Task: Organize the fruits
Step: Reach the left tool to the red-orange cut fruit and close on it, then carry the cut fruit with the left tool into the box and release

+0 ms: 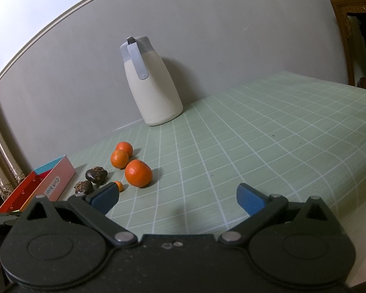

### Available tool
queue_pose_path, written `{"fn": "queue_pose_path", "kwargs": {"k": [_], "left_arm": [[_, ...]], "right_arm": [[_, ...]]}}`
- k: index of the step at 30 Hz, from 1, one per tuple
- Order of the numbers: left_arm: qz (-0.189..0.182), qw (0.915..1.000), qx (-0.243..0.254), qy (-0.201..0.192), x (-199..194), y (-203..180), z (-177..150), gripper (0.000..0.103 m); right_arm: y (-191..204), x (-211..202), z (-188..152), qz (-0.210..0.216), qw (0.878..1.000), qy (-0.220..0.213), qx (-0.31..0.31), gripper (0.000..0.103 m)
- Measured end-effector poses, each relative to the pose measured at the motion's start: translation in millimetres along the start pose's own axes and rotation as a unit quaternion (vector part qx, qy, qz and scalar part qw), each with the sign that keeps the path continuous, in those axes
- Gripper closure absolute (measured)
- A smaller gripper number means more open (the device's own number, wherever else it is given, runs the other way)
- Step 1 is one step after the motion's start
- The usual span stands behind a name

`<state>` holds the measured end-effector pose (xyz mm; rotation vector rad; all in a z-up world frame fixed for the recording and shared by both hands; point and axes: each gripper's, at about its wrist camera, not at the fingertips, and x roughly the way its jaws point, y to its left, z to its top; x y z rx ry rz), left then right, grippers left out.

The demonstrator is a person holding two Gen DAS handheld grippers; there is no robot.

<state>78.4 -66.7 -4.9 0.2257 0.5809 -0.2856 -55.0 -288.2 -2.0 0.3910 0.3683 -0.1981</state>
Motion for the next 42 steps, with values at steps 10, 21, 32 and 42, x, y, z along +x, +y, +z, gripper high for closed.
{"fn": "queue_pose_path", "kwargs": {"k": [10,21,32,42], "left_arm": [[-0.001,0.9999,0.002,0.011,2.1,0.9,-0.9,0.078],[0.009,0.9999,-0.006,0.004,4.7,-1.0,-1.0,0.078],[0.05,0.9971,0.006,-0.058,-20.0,4.1,2.7,0.079],[0.141,0.9861,-0.03,-0.083,-29.4,51.6,12.0,0.079]], "right_arm": [[4.0,0.6,-2.2,-0.001,1.0,0.002,-0.007,0.0],[5.8,1.5,-3.2,0.002,1.0,0.006,-0.012,0.0],[6.7,-1.1,-3.7,0.003,1.0,0.001,-0.012,0.0],[16.3,1.5,-4.5,0.01,1.0,0.006,-0.018,0.0]]}}
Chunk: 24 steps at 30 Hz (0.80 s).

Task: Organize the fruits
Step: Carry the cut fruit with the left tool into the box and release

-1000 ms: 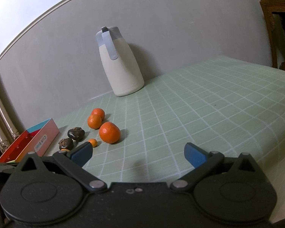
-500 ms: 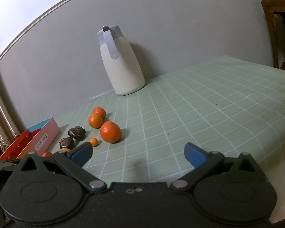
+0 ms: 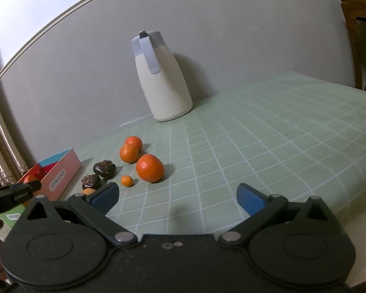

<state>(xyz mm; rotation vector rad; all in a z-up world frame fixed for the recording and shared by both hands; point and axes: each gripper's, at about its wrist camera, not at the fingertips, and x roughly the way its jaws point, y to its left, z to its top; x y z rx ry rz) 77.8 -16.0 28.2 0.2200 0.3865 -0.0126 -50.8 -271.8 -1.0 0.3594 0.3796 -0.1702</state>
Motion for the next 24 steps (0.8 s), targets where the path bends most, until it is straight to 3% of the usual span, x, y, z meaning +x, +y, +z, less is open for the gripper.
{"fn": "queue_pose_path", "kwargs": {"k": [5,12,24], "left_arm": [[0.044,0.9981,-0.03,0.03,21.9,35.7,1.8,0.079],[0.086,0.9885,-0.07,0.102,56.7,79.3,-5.0,0.078],[0.098,0.9852,-0.067,0.124,73.0,89.8,-7.3,0.076]], "right_arm": [[10.0,4.3,-0.7,0.01,1.0,0.004,-0.005,0.0],[30.6,14.8,-3.0,0.025,0.999,0.015,-0.02,0.0],[68.4,41.8,-6.0,0.046,0.996,0.04,-0.059,0.0]]}}
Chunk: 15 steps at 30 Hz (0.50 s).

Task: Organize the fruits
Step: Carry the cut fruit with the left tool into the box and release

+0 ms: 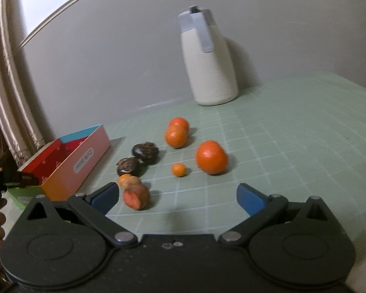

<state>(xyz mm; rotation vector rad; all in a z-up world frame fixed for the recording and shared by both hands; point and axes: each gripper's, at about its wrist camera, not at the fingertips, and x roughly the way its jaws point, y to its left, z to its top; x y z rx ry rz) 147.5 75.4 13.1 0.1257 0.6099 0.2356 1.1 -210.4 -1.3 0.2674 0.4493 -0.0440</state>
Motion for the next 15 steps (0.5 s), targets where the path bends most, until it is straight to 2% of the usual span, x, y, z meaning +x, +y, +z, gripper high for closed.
{"fn": "queue_pose_path", "kwargs": {"k": [1,3,4,5,9,11,15], "left_arm": [[0.0,1.0,-0.002,-0.001,-0.5,1.3,-0.2,0.073],[-0.005,0.9999,-0.008,-0.008,-3.5,4.5,-0.7,0.055],[-0.007,0.9998,-0.013,-0.013,-6.1,6.3,-1.0,0.038],[-0.015,0.9996,-0.018,-0.019,-8.7,7.6,-1.0,0.031],[-0.016,0.9985,-0.01,-0.051,-21.0,8.5,-2.8,0.025],[-0.011,0.9978,-0.013,-0.064,-27.3,11.9,-3.9,0.019],[-0.008,0.9961,-0.035,-0.08,-36.4,29.0,-5.5,0.018]], "right_arm": [[3.4,2.7,0.3,0.005,1.0,0.003,-0.005,0.0],[11.2,7.4,0.9,0.012,1.0,0.007,-0.016,0.0],[15.0,9.7,1.3,0.015,1.0,0.007,-0.023,0.0],[19.2,12.1,1.9,0.016,0.999,0.007,-0.03,0.0],[32.8,21.2,3.2,0.02,0.999,0.007,-0.05,0.0],[38.3,26.1,2.6,0.022,0.998,0.01,-0.058,0.001],[45.6,33.7,0.9,0.017,0.997,0.016,-0.07,0.011]]}}
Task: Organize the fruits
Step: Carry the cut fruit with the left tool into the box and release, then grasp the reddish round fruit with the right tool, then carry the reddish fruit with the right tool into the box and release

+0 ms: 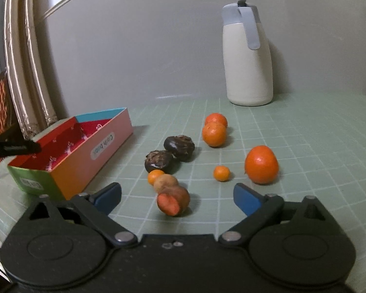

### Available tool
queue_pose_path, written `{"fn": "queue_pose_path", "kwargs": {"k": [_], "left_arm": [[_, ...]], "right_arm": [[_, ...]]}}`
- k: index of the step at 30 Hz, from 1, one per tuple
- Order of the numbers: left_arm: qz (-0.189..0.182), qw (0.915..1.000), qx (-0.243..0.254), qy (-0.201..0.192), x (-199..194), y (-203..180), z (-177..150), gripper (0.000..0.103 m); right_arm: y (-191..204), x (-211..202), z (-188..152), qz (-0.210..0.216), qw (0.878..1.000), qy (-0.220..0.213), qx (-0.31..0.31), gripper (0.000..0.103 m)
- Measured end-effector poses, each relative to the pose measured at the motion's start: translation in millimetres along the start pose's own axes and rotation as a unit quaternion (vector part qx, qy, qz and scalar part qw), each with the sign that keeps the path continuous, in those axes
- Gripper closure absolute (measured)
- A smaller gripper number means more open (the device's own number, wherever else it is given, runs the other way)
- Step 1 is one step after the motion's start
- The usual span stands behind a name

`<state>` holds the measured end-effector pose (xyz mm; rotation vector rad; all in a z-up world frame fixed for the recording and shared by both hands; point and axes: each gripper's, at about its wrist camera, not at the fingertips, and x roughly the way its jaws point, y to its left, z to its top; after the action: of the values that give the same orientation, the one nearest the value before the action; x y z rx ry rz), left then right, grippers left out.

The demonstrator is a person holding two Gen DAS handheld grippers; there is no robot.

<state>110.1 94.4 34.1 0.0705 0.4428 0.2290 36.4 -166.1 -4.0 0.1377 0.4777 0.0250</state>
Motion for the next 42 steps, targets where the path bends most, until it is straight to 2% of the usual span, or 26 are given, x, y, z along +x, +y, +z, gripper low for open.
{"fn": "queue_pose_path", "kwargs": {"k": [6,12,18,27,36,42], "left_arm": [[0.015,0.9996,-0.024,0.01,-11.9,27.9,-6.9,0.015],[0.033,0.9981,-0.047,0.022,-21.0,51.1,-16.4,0.012],[0.049,0.9973,-0.051,0.02,-31.0,63.3,-25.9,0.007],[0.057,0.9964,-0.055,0.031,-30.7,73.5,-32.8,0.005],[0.057,0.996,-0.056,0.039,-28.2,74.3,-35.6,0.004],[0.06,0.9961,-0.051,0.04,-28.6,73.5,-37.1,0.004]], "right_arm": [[1.6,10.3,-1.4,0.01,1.0,0.014,0.004,0.042],[2.8,14.4,-2.9,0.002,1.0,0.015,0.008,0.047],[1.2,17.3,-3.4,0.005,1.0,0.018,0.018,0.061],[3.8,19.6,-3.9,-0.003,1.0,0.018,0.021,0.062],[3.1,24.1,-4.9,-0.012,0.999,0.022,0.025,0.071],[4.7,24.8,-4.6,-0.011,0.999,0.023,0.024,0.071]]}}
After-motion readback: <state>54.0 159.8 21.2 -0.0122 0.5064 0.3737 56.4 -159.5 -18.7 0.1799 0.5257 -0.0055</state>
